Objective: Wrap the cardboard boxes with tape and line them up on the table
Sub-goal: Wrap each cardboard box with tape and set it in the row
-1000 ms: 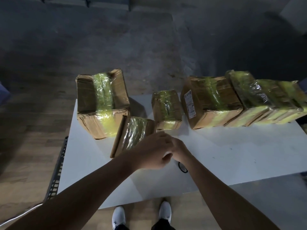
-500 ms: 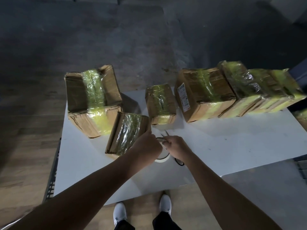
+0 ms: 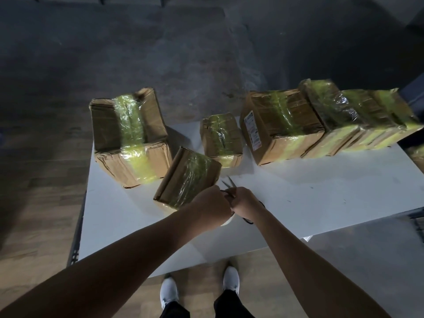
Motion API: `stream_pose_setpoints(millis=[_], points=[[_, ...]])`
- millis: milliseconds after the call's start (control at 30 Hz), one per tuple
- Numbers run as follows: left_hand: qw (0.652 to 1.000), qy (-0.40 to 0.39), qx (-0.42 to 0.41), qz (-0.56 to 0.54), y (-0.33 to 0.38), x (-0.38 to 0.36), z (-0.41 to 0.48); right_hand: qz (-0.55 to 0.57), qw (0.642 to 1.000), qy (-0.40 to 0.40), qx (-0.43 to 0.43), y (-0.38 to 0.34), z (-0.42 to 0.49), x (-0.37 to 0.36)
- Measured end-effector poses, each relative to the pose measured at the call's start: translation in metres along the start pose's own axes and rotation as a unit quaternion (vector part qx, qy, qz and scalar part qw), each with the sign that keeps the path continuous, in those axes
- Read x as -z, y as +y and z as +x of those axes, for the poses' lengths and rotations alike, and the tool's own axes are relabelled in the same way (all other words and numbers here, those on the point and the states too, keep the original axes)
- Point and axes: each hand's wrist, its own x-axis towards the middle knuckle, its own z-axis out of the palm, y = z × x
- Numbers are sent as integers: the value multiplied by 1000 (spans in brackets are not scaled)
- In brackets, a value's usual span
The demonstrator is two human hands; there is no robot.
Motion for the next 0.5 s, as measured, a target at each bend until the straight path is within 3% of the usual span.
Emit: stream_pose_setpoints(millis=[167,300,433,500], points=[[1000,-1,6,4,-2,-6,-6,-15,999,19,29,6,-3,-1],[999,-31,9,3,1,-5,-10,-7,999,21,-43,17,-9,6],[999,-32,13,4,-4,-8,-15,-174,974,79,-123,46,-17,8],[999,-32,13,8,-6,-9,-17,-204,969,44,-129,55,-24,0]])
